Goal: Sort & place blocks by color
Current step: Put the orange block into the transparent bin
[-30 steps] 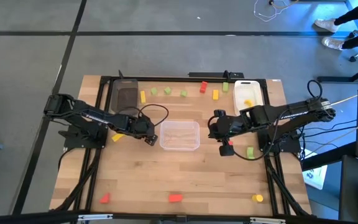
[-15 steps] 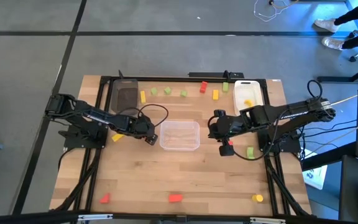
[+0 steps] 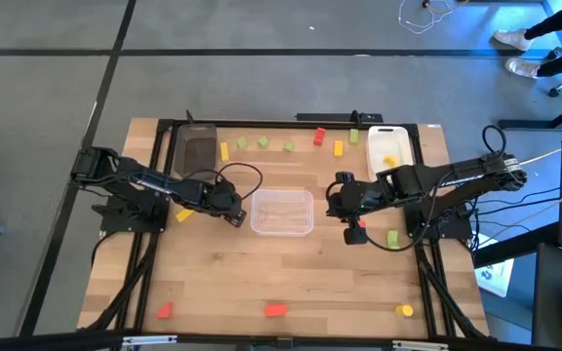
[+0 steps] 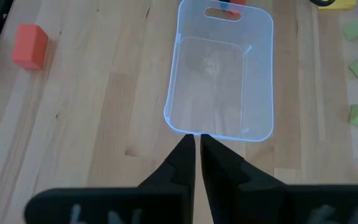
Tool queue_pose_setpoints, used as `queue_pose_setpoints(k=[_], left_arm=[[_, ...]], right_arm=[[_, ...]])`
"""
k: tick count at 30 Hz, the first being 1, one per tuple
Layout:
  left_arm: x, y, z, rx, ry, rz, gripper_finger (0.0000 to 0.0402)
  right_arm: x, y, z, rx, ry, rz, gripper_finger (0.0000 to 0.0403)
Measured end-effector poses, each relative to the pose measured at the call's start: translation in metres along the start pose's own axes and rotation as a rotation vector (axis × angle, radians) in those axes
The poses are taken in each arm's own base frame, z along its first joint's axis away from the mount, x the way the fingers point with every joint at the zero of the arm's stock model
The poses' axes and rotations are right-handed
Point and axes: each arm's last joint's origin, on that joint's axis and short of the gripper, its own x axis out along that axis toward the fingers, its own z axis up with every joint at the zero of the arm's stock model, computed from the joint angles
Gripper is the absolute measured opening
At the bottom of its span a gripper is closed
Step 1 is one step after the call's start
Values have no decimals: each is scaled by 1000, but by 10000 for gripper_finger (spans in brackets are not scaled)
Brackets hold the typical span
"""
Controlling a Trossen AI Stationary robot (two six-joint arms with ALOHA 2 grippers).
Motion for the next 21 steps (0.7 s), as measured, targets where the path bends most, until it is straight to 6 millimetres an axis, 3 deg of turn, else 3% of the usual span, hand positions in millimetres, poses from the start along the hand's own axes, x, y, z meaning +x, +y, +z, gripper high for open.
queue_pose_setpoints(k=[10, 21], left_arm=[[-8, -3, -5, 92, 5, 13, 138], [-42, -27, 6, 179, 17, 34, 138]], right_arm=[[0, 0, 0, 0, -3, 0, 26], [0, 3, 1, -1, -6, 104, 26]])
